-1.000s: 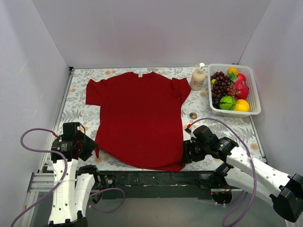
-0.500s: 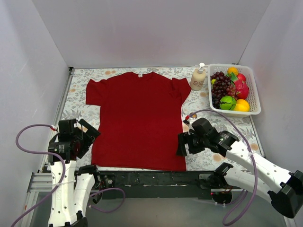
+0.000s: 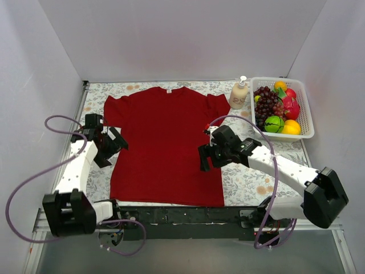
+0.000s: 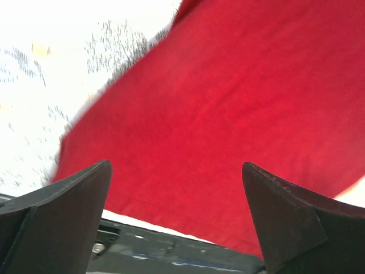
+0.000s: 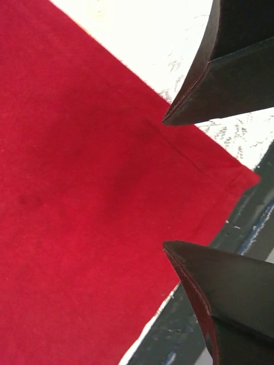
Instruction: Pin the brooch onto the clothing
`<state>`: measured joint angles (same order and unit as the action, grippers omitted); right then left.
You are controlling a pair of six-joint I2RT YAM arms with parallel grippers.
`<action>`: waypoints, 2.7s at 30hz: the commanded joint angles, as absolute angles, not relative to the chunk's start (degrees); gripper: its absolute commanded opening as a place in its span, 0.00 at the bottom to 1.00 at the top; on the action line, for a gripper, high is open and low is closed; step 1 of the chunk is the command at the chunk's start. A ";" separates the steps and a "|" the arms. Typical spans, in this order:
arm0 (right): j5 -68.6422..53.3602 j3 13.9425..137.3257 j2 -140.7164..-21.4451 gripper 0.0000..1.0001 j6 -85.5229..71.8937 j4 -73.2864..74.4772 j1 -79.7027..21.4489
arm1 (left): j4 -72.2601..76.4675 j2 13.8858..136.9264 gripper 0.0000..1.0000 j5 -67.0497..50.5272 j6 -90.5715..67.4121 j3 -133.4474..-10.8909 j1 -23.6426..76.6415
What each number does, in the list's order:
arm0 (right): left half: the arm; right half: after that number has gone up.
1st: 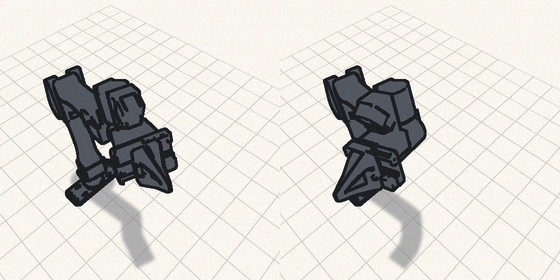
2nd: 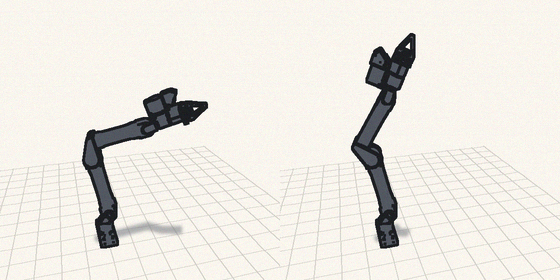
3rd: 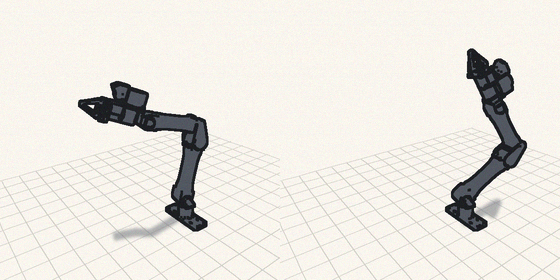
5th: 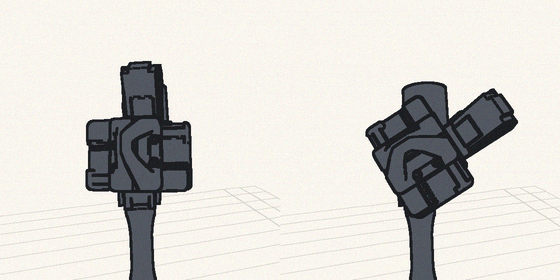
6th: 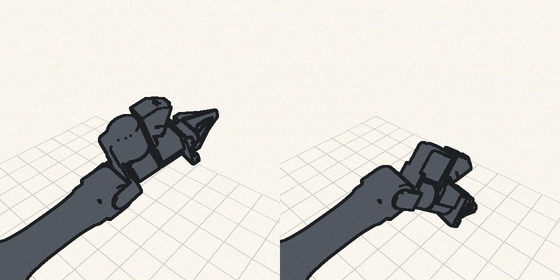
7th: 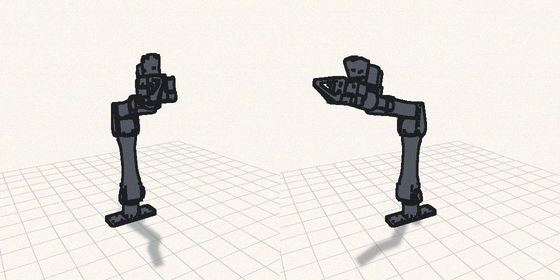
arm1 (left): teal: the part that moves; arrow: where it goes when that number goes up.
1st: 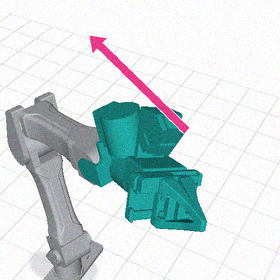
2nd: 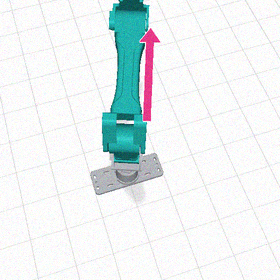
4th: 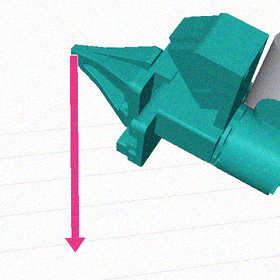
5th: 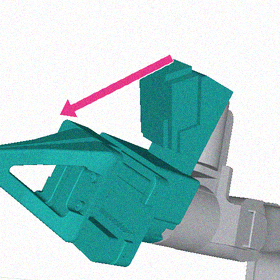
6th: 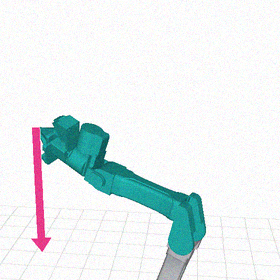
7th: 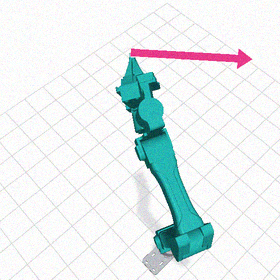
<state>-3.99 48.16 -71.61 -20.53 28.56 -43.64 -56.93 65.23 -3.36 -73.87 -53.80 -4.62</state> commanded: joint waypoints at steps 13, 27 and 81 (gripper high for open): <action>-5.98 52.82 -84.72 0.89 -19.78 28.03 -45.53 | -50.71 90.43 0.98 3.68 -72.42 -59.42 14.41; -3.52 50.10 -87.10 0.90 -20.30 30.67 -45.97 | -53.61 95.27 0.98 5.19 -73.12 -52.13 16.52; 7.91 62.14 -83.76 0.91 -24.00 42.37 -42.90 | -54.07 87.45 0.98 11.88 -72.25 -76.10 19.16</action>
